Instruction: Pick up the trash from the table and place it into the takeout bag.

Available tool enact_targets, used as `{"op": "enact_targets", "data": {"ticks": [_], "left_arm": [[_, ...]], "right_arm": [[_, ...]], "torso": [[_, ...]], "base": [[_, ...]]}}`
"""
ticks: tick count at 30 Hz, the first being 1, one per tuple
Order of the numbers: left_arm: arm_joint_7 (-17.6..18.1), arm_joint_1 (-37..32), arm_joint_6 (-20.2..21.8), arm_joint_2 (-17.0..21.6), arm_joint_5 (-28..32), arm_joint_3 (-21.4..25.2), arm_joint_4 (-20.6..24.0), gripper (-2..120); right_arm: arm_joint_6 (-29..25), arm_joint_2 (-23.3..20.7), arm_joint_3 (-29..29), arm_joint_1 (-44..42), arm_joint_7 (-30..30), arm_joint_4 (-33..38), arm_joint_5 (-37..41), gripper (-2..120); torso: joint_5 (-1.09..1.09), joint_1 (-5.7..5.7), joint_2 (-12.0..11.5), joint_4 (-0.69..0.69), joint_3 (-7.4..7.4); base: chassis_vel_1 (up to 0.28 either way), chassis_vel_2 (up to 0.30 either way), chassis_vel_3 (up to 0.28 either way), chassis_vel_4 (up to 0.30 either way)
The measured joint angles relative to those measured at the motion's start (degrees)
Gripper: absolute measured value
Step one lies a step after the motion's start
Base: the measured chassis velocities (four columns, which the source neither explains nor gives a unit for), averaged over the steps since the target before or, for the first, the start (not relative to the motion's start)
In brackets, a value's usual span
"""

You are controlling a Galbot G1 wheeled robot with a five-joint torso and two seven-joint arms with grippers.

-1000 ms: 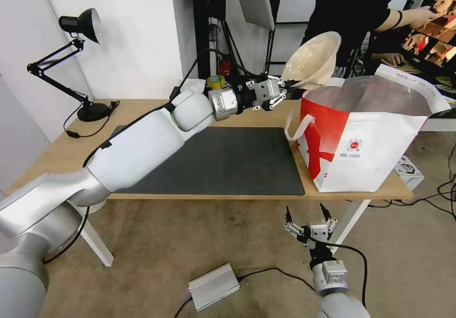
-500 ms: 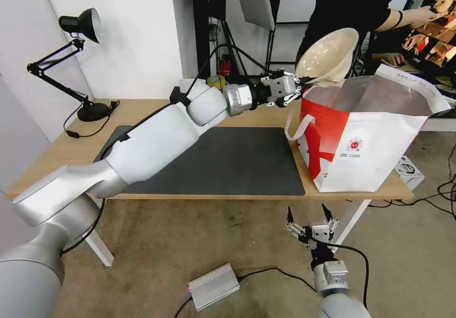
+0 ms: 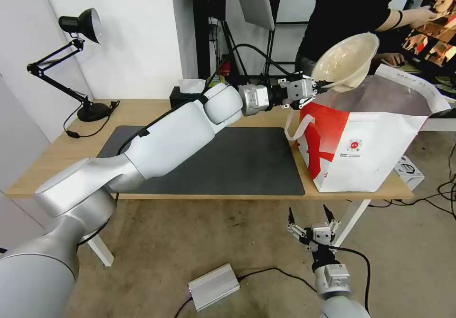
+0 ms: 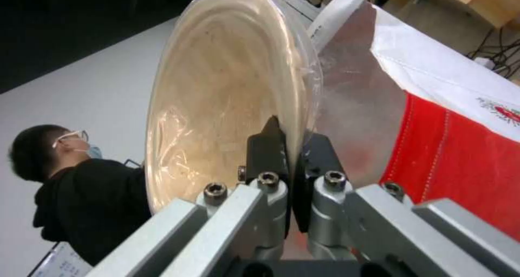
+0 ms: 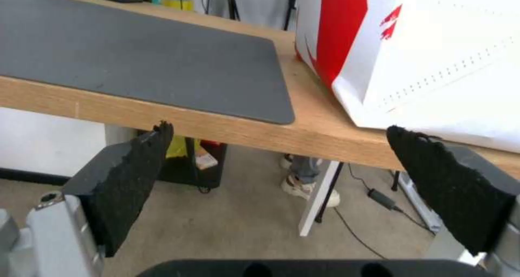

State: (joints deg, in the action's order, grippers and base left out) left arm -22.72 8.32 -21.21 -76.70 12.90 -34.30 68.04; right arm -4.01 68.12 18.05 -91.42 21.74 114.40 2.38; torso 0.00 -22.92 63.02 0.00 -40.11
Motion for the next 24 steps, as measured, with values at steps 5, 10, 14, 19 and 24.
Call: {"op": "enact_targets", "data": {"ticks": [5, 10, 14, 19, 24], "left_arm": [[-0.2, 0.0, -0.7, -0.8, -0.2, -0.5, -1.4, 0], [-0.3, 0.1, -1.6, -1.7, -0.8, -0.6, -3.3, 0], [-0.3, 0.0, -2.2, -2.6, -1.2, -0.6, -4.6, 0], [-0.5, 0.1, -2.8, -3.9, -1.7, -0.6, -6.1, 0], [-0.5, 0.2, -3.3, -4.9, -2.2, -0.6, -7.4, 0]], "right_arm": [[0.0, 0.1, 0.0, 0.0, 0.0, 0.2, 0.0, 100], [0.0, 0.1, 0.0, 0.0, 0.0, 0.3, 0.1, 100], [0.0, 0.1, 0.1, 0.0, 0.0, 0.3, 0.1, 100], [0.0, 0.1, 0.2, 0.0, 0.0, 0.3, 0.2, 100], [0.0, 0.1, 0.2, -0.1, 0.0, 0.3, 0.2, 100]], "torso": [[0.00, 0.00, 0.0, 0.01, 0.00], [0.00, 0.00, 0.0, 0.00, 0.00], [0.00, 0.00, 0.0, 0.01, 0.00], [0.00, 0.00, 0.0, 0.00, 0.00], [0.00, 0.00, 0.0, 0.00, 0.00]], "base": [[0.000, 0.000, 0.000, 0.000], [0.000, 0.000, 0.000, 0.000], [0.000, 0.000, 0.000, 0.000], [0.000, 0.000, 0.000, 0.000], [0.000, 0.000, 0.000, 0.000]]}}
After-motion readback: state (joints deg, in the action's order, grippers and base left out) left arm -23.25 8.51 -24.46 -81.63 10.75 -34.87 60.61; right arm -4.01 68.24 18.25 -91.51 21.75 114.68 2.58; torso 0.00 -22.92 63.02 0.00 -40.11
